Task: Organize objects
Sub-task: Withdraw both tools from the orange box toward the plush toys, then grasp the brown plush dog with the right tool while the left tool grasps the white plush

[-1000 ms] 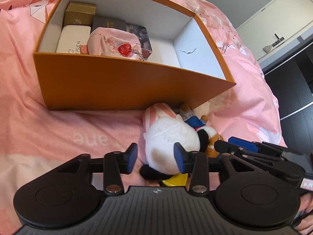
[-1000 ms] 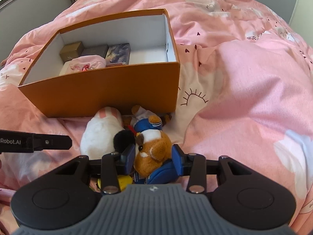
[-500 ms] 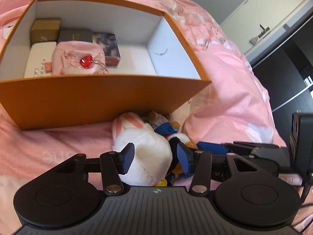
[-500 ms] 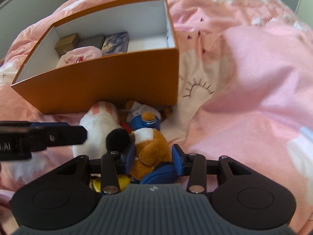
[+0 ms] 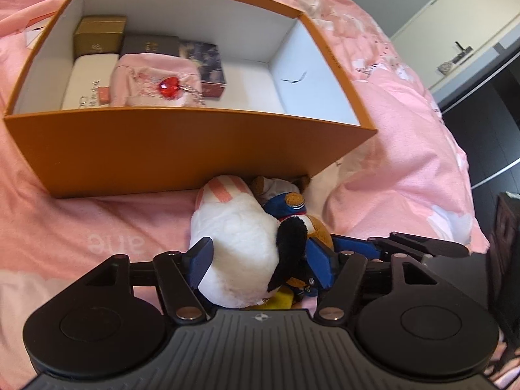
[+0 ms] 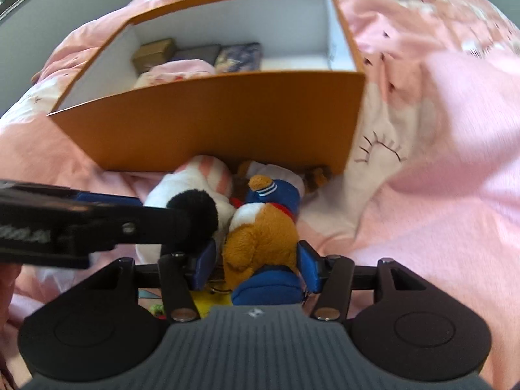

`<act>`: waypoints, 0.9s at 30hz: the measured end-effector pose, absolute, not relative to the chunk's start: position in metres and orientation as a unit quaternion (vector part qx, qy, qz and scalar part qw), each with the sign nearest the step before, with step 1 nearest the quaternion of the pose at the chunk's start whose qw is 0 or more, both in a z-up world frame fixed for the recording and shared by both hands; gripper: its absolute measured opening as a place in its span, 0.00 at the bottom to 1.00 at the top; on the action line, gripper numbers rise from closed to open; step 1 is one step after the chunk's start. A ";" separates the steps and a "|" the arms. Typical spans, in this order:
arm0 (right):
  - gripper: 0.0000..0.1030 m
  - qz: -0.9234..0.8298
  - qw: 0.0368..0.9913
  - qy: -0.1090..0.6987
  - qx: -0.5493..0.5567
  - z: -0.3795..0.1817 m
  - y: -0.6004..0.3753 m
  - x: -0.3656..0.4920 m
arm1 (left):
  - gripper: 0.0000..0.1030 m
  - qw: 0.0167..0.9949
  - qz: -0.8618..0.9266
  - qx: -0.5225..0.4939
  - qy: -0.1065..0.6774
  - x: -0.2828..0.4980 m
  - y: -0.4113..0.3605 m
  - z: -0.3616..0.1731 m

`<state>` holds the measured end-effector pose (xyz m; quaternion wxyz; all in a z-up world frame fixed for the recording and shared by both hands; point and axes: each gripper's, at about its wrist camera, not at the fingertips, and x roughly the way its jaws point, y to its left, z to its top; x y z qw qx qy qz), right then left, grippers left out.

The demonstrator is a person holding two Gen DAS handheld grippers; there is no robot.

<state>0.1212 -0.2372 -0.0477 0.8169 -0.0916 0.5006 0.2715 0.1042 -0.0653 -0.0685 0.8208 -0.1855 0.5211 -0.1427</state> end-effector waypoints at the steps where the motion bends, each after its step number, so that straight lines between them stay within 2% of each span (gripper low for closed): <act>1: 0.56 0.276 0.817 0.497 -0.097 -0.047 -0.235 0.119 | 0.75 0.820 -0.140 -0.186 0.523 0.105 -0.065 -0.069; 10: 0.56 0.300 0.815 0.478 -0.131 -0.044 -0.221 0.107 | 0.78 0.821 -0.101 -0.165 0.537 0.114 -0.066 -0.079; 16: 0.55 0.267 0.818 0.489 -0.142 -0.048 -0.222 0.110 | 0.75 0.834 -0.098 -0.151 0.522 0.108 -0.058 -0.073; 18: 0.55 0.257 0.819 0.494 -0.138 -0.048 -0.225 0.113 | 0.72 0.839 -0.097 -0.143 0.516 0.105 -0.055 -0.070; 22: 0.55 0.263 0.821 0.494 -0.116 -0.044 -0.231 0.119 | 0.60 0.838 -0.104 -0.149 0.515 0.105 -0.047 -0.069; 27: 0.52 0.263 0.817 0.502 -0.107 -0.042 -0.226 0.130 | 0.55 0.836 -0.096 -0.135 0.524 0.105 -0.045 -0.065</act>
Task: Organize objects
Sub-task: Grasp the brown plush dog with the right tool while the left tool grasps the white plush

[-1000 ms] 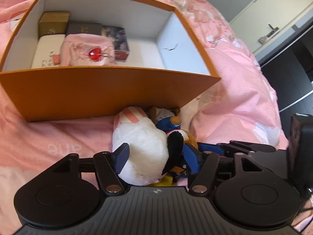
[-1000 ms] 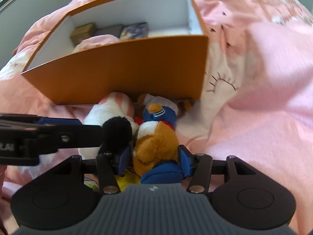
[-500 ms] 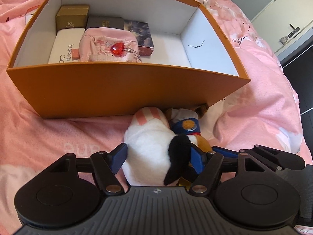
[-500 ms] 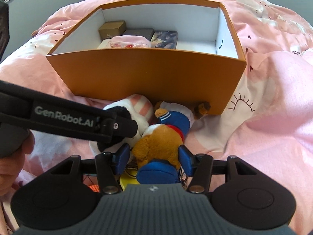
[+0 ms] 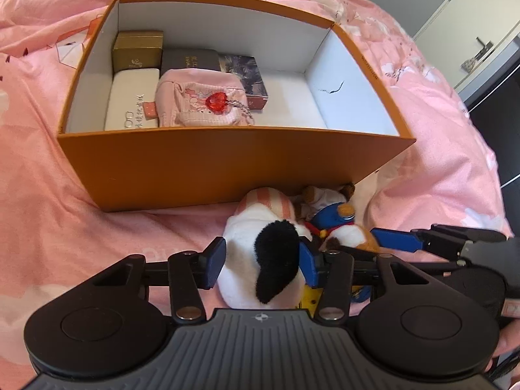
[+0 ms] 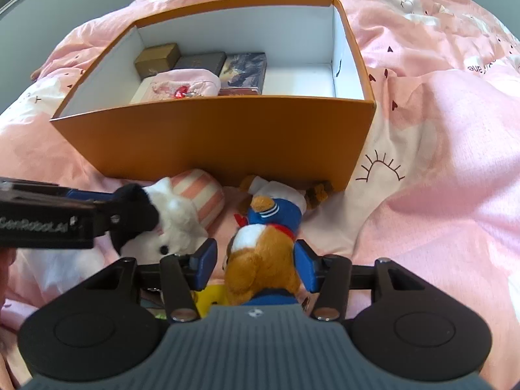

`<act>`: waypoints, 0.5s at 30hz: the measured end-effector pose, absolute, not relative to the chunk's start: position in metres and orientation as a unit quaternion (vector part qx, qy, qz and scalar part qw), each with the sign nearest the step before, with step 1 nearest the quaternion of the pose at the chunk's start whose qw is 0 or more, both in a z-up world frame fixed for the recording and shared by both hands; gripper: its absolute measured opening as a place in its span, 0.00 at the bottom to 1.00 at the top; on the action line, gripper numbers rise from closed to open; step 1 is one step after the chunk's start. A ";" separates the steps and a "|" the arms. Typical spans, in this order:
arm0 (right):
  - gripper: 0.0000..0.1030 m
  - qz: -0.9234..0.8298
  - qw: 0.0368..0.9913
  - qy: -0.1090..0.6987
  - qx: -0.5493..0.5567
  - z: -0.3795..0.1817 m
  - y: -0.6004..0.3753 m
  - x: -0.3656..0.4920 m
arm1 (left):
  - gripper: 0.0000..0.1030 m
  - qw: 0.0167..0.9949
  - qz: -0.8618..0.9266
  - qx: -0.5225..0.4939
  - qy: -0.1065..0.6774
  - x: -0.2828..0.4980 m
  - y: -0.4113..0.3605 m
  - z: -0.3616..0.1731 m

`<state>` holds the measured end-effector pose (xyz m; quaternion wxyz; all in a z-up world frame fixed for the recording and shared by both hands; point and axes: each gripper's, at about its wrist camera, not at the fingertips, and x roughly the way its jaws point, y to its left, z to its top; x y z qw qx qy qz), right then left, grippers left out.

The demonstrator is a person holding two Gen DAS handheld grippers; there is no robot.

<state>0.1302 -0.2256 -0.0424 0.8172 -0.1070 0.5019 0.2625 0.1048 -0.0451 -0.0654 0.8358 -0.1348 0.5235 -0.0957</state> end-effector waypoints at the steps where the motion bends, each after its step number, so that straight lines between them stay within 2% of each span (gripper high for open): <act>1: 0.52 0.260 0.815 0.506 -0.111 -0.044 -0.225 0.132 | 0.55 0.835 -0.093 -0.130 0.526 0.105 -0.045 -0.065; 3: 0.51 0.252 0.812 0.513 -0.119 -0.049 -0.223 0.133 | 0.55 0.829 -0.099 -0.133 0.534 0.108 -0.044 -0.066; 9: 0.43 0.254 0.810 0.518 -0.109 -0.053 -0.225 0.136 | 0.56 0.820 -0.111 -0.145 0.543 0.114 -0.043 -0.070; 15: 0.42 0.279 0.806 0.517 -0.070 -0.047 -0.227 0.133 | 0.56 0.815 -0.116 -0.146 0.549 0.117 -0.044 -0.071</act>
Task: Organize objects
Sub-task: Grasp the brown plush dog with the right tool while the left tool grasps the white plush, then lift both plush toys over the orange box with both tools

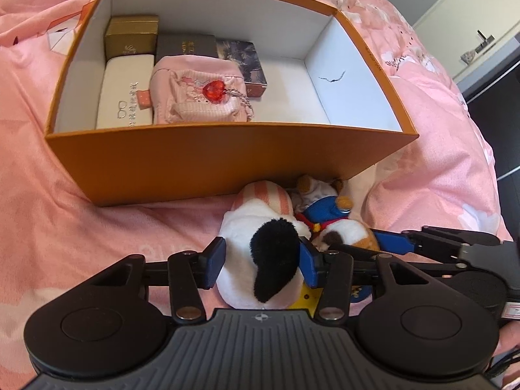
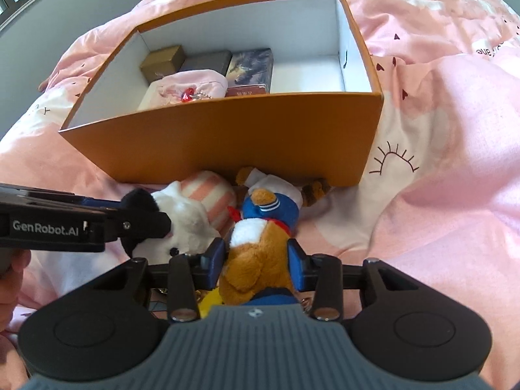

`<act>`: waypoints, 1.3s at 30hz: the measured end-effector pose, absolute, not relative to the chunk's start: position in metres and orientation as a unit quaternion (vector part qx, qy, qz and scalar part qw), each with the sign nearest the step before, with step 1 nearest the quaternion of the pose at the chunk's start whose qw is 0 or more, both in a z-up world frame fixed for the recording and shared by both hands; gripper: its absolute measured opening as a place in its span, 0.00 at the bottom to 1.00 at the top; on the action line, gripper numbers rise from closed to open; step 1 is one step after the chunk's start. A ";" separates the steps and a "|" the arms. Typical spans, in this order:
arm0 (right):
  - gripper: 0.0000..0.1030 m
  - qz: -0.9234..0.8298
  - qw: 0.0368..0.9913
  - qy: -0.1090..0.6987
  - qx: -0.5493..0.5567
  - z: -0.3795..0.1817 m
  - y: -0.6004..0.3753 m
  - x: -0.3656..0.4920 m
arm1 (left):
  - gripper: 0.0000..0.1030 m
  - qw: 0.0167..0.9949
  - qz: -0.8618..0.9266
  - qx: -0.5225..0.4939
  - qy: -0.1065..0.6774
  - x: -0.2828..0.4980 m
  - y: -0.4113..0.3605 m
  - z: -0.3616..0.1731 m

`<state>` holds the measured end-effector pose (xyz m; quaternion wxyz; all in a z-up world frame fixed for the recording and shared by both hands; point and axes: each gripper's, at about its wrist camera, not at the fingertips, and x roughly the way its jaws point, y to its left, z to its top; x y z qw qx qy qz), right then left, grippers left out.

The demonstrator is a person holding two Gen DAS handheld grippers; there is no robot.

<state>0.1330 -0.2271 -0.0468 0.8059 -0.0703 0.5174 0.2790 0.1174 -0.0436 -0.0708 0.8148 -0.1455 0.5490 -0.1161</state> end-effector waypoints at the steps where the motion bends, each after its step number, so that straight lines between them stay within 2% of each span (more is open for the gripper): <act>1: 0.42 0.278 0.804 0.521 -0.070 -0.050 -0.226 0.135 | 0.57 0.815 -0.118 -0.140 0.550 0.119 -0.046 -0.070; 8: 0.42 0.279 0.799 0.529 -0.062 -0.058 -0.225 0.138 | 0.66 0.816 -0.154 -0.076 0.553 0.128 -0.062 -0.073; 18: 0.44 0.280 0.794 0.539 -0.037 -0.064 -0.235 0.141 | 0.62 0.822 -0.163 -0.034 0.545 0.121 -0.069 -0.081; 26: 0.42 0.271 0.808 0.522 -0.043 -0.049 -0.238 0.134 | 0.56 0.839 -0.144 -0.073 0.520 0.102 -0.060 -0.063; 39: 0.42 0.287 0.847 0.445 -0.042 0.026 -0.254 0.112 | 0.56 0.882 -0.145 -0.138 0.426 0.078 -0.046 0.009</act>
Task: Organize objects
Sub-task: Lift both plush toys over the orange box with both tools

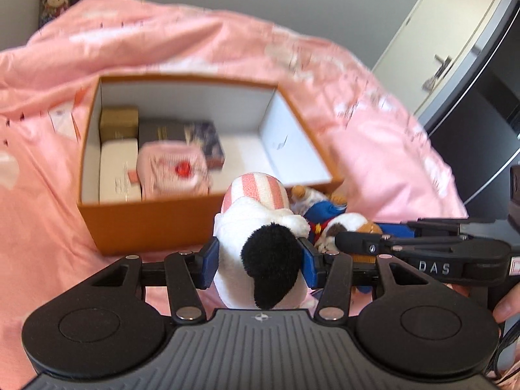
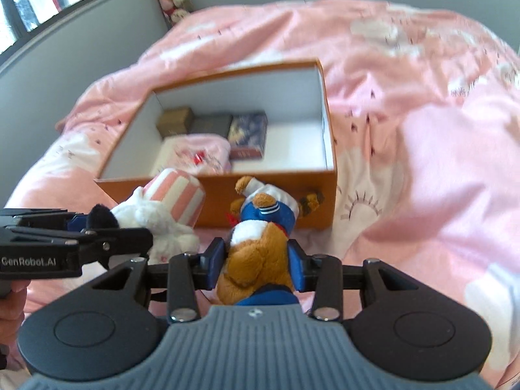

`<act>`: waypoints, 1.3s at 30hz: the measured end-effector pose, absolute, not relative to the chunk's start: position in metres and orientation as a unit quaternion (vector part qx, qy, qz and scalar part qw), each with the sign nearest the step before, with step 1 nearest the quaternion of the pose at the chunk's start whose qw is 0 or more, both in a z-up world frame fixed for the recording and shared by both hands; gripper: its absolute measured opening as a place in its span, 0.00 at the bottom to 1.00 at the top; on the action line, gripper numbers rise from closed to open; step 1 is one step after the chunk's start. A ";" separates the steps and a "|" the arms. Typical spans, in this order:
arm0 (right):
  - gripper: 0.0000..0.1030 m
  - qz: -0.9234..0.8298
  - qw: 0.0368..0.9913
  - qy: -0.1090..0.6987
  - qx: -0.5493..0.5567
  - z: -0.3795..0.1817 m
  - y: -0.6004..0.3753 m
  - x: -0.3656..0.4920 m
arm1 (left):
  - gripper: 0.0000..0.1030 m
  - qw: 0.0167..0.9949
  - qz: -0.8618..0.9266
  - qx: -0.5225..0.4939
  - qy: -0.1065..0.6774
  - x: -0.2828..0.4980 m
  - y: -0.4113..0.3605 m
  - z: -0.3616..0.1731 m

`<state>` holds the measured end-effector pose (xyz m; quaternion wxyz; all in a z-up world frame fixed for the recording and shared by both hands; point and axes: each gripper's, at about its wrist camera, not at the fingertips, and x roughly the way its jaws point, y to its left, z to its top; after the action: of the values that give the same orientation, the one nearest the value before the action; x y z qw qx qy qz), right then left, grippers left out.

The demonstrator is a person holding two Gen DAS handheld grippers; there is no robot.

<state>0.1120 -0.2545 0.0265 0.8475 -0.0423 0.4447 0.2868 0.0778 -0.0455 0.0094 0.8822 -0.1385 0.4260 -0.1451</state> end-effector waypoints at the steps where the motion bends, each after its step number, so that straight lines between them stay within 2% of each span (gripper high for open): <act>1: 0.42 0.291 0.850 0.438 -0.041 0.032 -0.255 0.111 | 0.56 0.885 -0.145 -0.142 0.418 0.079 -0.045 0.014; 13: 0.42 0.318 0.886 0.335 -0.033 0.099 -0.242 0.118 | 0.56 0.908 -0.140 -0.189 0.348 0.101 -0.038 0.052; 22: 0.42 0.303 0.906 0.296 -0.017 0.108 -0.230 0.151 | 0.56 0.911 -0.117 -0.234 0.319 0.139 -0.035 0.044; 27: 0.42 0.295 0.904 0.307 -0.022 0.090 -0.219 0.174 | 0.56 0.902 -0.102 -0.247 0.339 0.162 -0.035 0.021; 39: 0.42 0.285 0.868 0.403 -0.043 0.027 -0.205 0.219 | 0.56 0.856 -0.090 -0.262 0.436 0.191 -0.036 -0.038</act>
<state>0.2185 -0.2054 0.0271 0.8685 -0.0428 0.4034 0.2849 0.1914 -0.0360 -0.0385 0.8560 -0.2621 0.4364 -0.0902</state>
